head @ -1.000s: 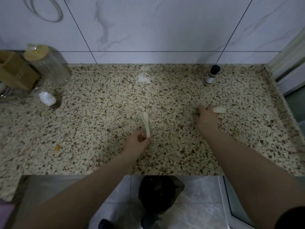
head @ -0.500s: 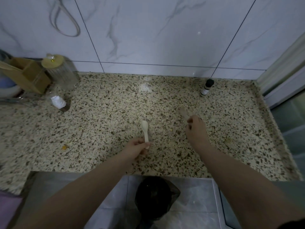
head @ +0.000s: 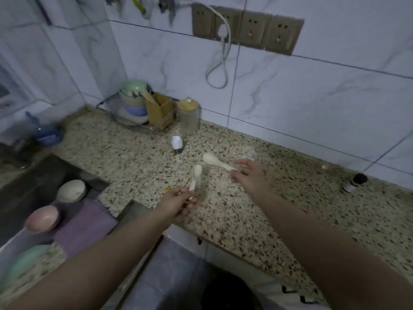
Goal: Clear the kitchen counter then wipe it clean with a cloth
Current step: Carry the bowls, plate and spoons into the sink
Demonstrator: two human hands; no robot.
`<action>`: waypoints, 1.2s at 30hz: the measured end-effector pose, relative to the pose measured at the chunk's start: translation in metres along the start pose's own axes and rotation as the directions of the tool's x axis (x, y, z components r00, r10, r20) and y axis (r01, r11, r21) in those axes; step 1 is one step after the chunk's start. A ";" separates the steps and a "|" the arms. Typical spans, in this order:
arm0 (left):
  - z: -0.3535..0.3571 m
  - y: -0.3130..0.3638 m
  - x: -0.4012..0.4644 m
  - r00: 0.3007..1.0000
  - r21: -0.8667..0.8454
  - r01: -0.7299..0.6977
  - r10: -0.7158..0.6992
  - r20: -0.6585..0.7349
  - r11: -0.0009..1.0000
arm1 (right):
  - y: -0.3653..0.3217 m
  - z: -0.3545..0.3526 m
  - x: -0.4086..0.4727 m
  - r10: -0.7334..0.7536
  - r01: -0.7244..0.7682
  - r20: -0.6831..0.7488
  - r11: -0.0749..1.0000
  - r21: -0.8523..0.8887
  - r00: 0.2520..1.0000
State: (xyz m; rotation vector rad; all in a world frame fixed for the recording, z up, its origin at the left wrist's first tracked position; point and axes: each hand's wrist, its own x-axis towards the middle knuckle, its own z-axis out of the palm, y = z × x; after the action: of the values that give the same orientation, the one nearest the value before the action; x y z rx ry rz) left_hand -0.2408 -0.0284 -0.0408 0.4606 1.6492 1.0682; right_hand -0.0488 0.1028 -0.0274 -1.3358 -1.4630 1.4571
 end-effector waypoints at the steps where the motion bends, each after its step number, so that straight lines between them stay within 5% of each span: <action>1: -0.022 0.000 -0.004 0.999 -0.033 -0.012 0.010 -0.040 0.999 | -0.006 0.023 0.002 0.030 -0.030 0.032 0.999 0.010 0.999; 16: -0.297 -0.065 -0.030 0.907 -0.311 -0.037 -0.098 -0.409 0.950 | -0.019 0.313 -0.042 0.221 -0.264 0.323 0.960 0.094 0.920; 22: -0.374 -0.073 -0.038 0.876 -0.371 -0.009 -0.172 -0.450 0.929 | -0.035 0.394 -0.072 0.196 -0.294 0.350 0.921 0.254 0.916; 31: -0.442 -0.095 -0.016 0.836 -0.556 0.034 -0.328 -0.439 0.830 | -0.039 0.458 -0.058 0.282 -0.345 0.373 0.932 0.112 0.884; 36: -0.461 -0.102 0.002 0.815 -0.630 0.022 -0.379 -0.439 0.777 | -0.023 0.499 -0.021 0.376 -0.429 0.454 0.903 0.015 0.808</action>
State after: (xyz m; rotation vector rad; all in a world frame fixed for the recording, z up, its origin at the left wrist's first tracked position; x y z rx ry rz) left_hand -0.6391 -0.2712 -0.1115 -0.5027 1.6566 1.5623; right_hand -0.5208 -0.0557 -0.0775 -1.3545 -1.3770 2.2116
